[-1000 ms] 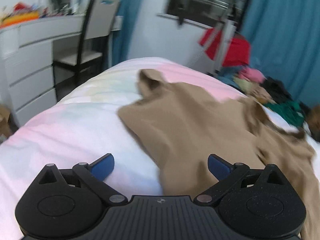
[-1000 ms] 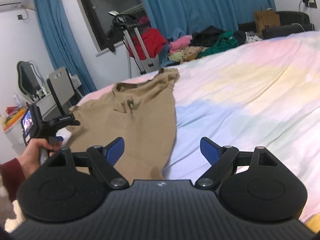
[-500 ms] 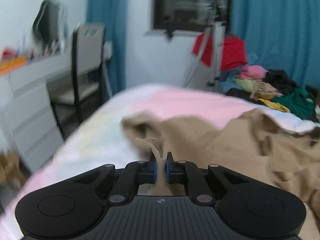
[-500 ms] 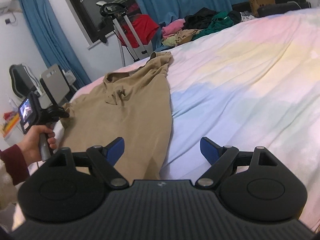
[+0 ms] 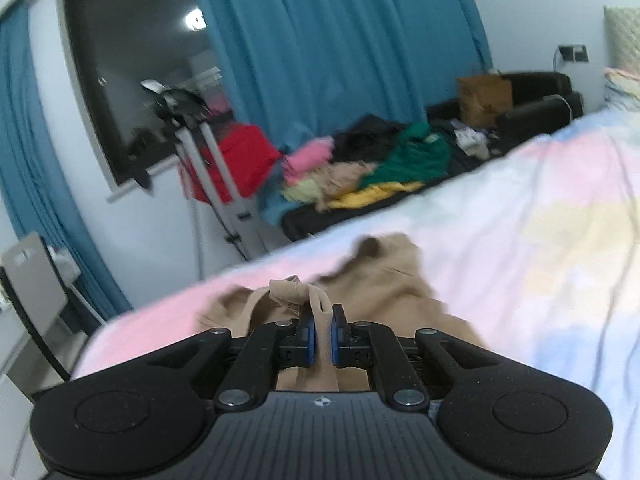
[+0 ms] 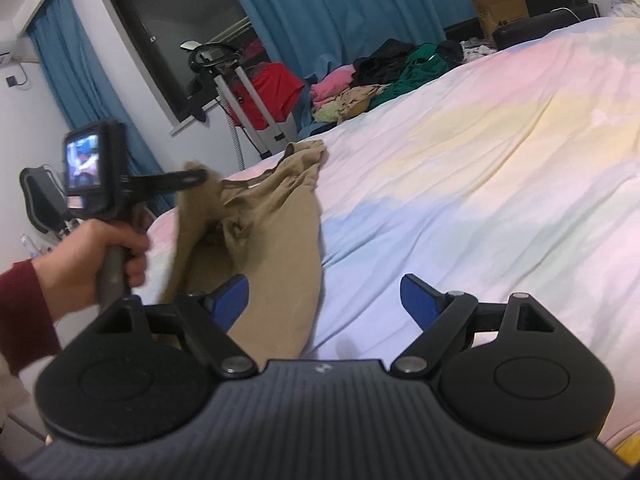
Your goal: Fold clothes
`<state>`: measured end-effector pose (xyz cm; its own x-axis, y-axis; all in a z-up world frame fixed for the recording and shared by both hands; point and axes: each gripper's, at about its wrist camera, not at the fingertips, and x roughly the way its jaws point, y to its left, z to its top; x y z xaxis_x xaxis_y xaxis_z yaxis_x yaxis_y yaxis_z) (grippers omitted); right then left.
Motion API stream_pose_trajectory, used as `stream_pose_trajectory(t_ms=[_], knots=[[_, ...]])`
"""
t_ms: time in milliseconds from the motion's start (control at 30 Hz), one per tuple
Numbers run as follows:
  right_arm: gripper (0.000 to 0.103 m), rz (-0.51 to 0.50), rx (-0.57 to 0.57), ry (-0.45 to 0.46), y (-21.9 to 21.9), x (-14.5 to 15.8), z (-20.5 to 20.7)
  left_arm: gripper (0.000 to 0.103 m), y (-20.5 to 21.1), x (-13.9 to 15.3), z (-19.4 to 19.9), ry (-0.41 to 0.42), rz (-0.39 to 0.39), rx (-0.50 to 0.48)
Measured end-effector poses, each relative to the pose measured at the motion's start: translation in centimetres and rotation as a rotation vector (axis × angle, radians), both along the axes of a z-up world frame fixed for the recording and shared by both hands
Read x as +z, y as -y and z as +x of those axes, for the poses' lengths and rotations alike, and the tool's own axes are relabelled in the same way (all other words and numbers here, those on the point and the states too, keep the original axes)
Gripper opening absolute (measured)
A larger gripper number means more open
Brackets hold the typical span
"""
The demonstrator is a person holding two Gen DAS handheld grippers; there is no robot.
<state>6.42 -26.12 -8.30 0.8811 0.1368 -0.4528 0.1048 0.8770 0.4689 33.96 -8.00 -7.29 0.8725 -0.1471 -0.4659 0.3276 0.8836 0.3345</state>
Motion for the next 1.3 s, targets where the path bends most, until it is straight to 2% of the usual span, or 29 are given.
stream_pose_trajectory(t_ms=[100,133,167,200,333,433,600,667,867,1000,1133,1300], knots=[[0.084,-0.021,-0.004,-0.001,0.2,-0.4,0.3,0.021,0.9,-2.1,0.4,-0.055,-0.065,-0.007],[0.084,-0.028,-0.004,-0.001,0.3,-0.5,0.5,0.028,0.7,-2.4,0.4,-0.067,-0.085,-0.008],[0.084,-0.032,-0.002,-0.004,0.3,-0.6,0.7,0.041,0.4,-2.6,0.3,-0.076,-0.102,-0.004],[0.084,-0.030,0.001,-0.003,0.4,-0.7,0.9,0.046,0.1,-2.5,0.0,-0.085,-0.121,-0.003],[0.084,-0.015,0.026,0.019,0.4,-0.8,1.1,0.053,-2.5,-0.6,-3.4,-0.112,-0.198,0.000],[0.084,-0.022,0.046,0.043,0.0,-0.5,1.1,0.063,-5.1,1.7,-7.8,-0.105,-0.246,0.024],[0.084,-0.055,0.084,0.084,-0.9,0.5,0.6,0.066,-7.6,4.8,-16.1,-0.067,-0.233,0.087],[0.084,-0.072,0.095,0.102,-1.3,1.0,0.0,0.070,-8.2,5.5,-19.4,-0.048,-0.226,0.104],[0.084,-0.101,0.125,0.156,-2.6,2.7,-2.3,0.073,-9.9,5.8,-26.2,-0.076,-0.298,0.127],[0.084,-0.128,0.156,0.190,-4.1,3.5,-4.0,0.076,-10.5,5.9,-28.6,-0.072,-0.311,0.112],[0.084,-0.149,0.215,0.218,-5.7,3.8,-4.4,0.076,-11.6,7.0,-29.5,-0.034,-0.317,0.122],[0.084,-0.201,0.267,0.205,-8.0,5.6,-0.9,0.079,-14.5,8.2,-30.1,0.016,-0.389,0.152]])
